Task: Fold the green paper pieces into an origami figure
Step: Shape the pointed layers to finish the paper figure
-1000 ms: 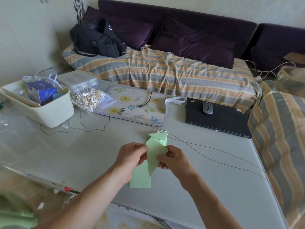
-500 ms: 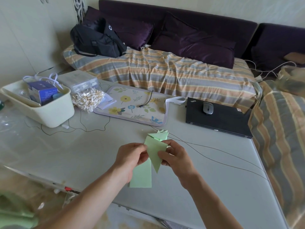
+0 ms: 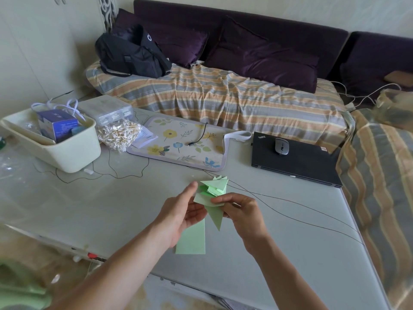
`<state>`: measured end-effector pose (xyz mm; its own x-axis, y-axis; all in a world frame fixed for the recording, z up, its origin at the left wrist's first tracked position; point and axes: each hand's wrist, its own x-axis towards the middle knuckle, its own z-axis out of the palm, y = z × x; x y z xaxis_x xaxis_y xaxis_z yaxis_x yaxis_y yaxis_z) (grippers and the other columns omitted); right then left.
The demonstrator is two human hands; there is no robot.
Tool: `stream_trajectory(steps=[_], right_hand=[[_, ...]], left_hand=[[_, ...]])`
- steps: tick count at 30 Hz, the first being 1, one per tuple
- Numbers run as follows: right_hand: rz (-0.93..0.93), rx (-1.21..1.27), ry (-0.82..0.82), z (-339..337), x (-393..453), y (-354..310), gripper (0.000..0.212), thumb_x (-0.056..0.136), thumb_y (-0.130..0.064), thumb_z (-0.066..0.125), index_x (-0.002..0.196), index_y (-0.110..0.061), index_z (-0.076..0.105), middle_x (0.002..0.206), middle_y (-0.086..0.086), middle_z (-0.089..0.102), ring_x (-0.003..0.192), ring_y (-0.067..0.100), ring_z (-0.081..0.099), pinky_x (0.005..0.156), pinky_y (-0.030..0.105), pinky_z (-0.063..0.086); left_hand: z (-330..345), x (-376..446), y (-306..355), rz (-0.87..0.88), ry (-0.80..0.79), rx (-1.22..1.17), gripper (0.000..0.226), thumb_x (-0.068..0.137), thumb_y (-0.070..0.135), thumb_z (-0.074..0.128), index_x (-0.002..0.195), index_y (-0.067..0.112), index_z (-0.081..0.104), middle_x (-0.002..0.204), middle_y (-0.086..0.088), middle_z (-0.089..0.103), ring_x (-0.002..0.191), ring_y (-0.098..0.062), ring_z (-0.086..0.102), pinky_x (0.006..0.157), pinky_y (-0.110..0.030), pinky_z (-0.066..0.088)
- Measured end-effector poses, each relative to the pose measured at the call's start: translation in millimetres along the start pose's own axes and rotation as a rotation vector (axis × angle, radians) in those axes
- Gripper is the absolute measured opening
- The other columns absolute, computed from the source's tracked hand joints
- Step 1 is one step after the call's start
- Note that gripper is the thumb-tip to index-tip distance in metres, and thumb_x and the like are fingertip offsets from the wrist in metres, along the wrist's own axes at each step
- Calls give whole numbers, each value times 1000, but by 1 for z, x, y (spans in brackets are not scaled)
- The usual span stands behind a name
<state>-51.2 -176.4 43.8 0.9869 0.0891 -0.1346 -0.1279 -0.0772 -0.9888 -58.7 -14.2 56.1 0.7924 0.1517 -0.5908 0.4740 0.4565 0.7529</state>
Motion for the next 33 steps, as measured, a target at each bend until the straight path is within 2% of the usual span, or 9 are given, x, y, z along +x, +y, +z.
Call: stream_trajectory(steps=[5, 9, 12, 16, 19, 24, 28, 30, 33], right_hand=[[-24, -31, 4, 1, 2, 5, 41, 86, 15, 53, 79, -13, 81, 88, 7, 79, 93, 37, 71, 89, 43, 58], [2, -7, -27, 1, 0, 2, 42, 87, 15, 46, 79, -9, 80, 85, 8, 78, 80, 23, 71, 75, 26, 58], [59, 86, 4, 2, 0, -2, 40, 89, 12, 34, 86, -3, 71, 87, 6, 74, 80, 18, 73, 69, 23, 57], [144, 119, -10, -1, 1, -2, 17, 99, -8, 48, 101, -4, 65, 87, 4, 70, 77, 16, 71, 68, 27, 56], [150, 29, -80, 1, 0, 4, 20, 99, -22, 62, 102, -3, 68, 87, 5, 72, 80, 15, 70, 70, 28, 57], [122, -39, -71, 3, 2, 7, 18, 96, -18, 68, 94, 1, 69, 81, 10, 69, 76, 19, 62, 75, 36, 52], [119, -44, -88, 2, 0, 4, 20, 87, -26, 68, 89, -5, 68, 78, 7, 67, 74, 19, 58, 74, 38, 48], [130, -26, -99, 2, 0, 4, 15, 91, -20, 67, 88, -5, 66, 78, 7, 65, 74, 19, 57, 73, 37, 46], [147, -22, -117, 2, 0, 6, 10, 93, -17, 66, 88, -8, 67, 76, 3, 64, 73, 18, 56, 72, 36, 44]], left_hand=[[-5, 3, -7, 107, -4, 105, 23, 84, 12, 81, 99, -5, 75, 97, -23, 77, 73, -23, 73, 70, -26, 64], [-6, 3, -7, 169, 12, 159, 14, 83, 6, 80, 94, -3, 77, 90, -19, 77, 66, -19, 72, 70, -24, 63], [-6, 3, -8, 203, 9, 201, 13, 83, 4, 80, 94, -2, 78, 86, -15, 78, 64, -17, 72, 70, -23, 63], [-5, 2, -9, 242, -24, 272, 11, 82, 5, 80, 93, 2, 79, 86, -12, 79, 68, -17, 73, 71, -22, 62], [-4, -1, -9, 261, -53, 303, 10, 82, 6, 81, 91, 3, 79, 85, -12, 79, 71, -17, 75, 68, -21, 60], [-3, -1, -10, 263, -74, 326, 13, 84, 9, 80, 94, 1, 79, 87, -16, 78, 71, -19, 74, 67, -21, 60], [-4, 1, -9, 253, -35, 300, 13, 86, 15, 78, 92, 3, 79, 84, -16, 78, 67, -19, 71, 76, -31, 64], [-3, 2, -9, 253, -34, 306, 12, 87, 15, 78, 92, 4, 79, 87, -18, 78, 68, -19, 72, 79, -33, 64], [-2, 0, -10, 258, -37, 322, 8, 86, 13, 78, 90, 6, 80, 88, -16, 77, 68, -18, 71, 72, -28, 63]])
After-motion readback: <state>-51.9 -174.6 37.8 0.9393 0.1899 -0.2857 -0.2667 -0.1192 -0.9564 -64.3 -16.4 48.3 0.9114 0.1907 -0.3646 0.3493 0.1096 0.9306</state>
